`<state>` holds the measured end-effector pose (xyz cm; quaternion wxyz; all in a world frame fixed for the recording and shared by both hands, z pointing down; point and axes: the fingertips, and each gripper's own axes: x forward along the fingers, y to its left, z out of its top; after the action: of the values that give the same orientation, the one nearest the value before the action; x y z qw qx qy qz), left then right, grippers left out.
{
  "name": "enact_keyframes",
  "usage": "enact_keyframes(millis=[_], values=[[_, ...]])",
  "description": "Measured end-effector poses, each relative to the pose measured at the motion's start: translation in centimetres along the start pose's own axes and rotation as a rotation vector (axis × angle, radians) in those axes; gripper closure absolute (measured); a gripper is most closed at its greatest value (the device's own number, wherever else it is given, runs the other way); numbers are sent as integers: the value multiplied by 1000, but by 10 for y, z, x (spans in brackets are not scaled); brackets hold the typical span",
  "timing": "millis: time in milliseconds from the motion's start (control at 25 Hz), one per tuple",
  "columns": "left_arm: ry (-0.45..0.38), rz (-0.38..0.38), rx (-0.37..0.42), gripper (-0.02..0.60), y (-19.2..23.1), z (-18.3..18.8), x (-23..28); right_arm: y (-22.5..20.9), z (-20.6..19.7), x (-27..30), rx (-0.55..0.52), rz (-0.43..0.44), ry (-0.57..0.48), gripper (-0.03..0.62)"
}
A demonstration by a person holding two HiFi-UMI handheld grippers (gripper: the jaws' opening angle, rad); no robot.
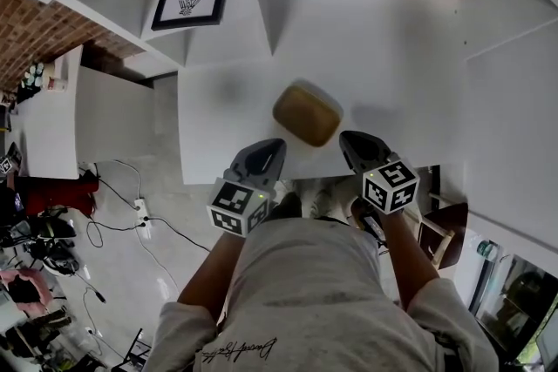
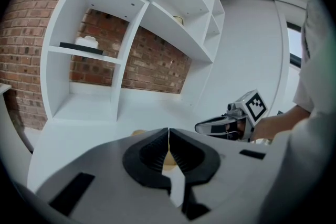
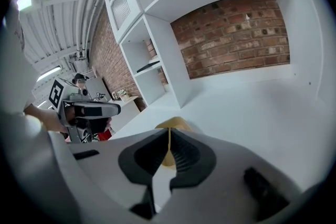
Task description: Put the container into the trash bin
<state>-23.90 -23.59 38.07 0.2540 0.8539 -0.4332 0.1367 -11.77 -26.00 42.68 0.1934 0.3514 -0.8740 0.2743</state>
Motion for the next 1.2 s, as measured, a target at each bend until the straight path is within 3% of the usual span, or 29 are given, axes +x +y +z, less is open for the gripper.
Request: enact_keyframes(millis=[1200], values=[[86, -34, -5, 563, 30, -13, 39, -48, -15, 54, -25, -91, 95, 563]])
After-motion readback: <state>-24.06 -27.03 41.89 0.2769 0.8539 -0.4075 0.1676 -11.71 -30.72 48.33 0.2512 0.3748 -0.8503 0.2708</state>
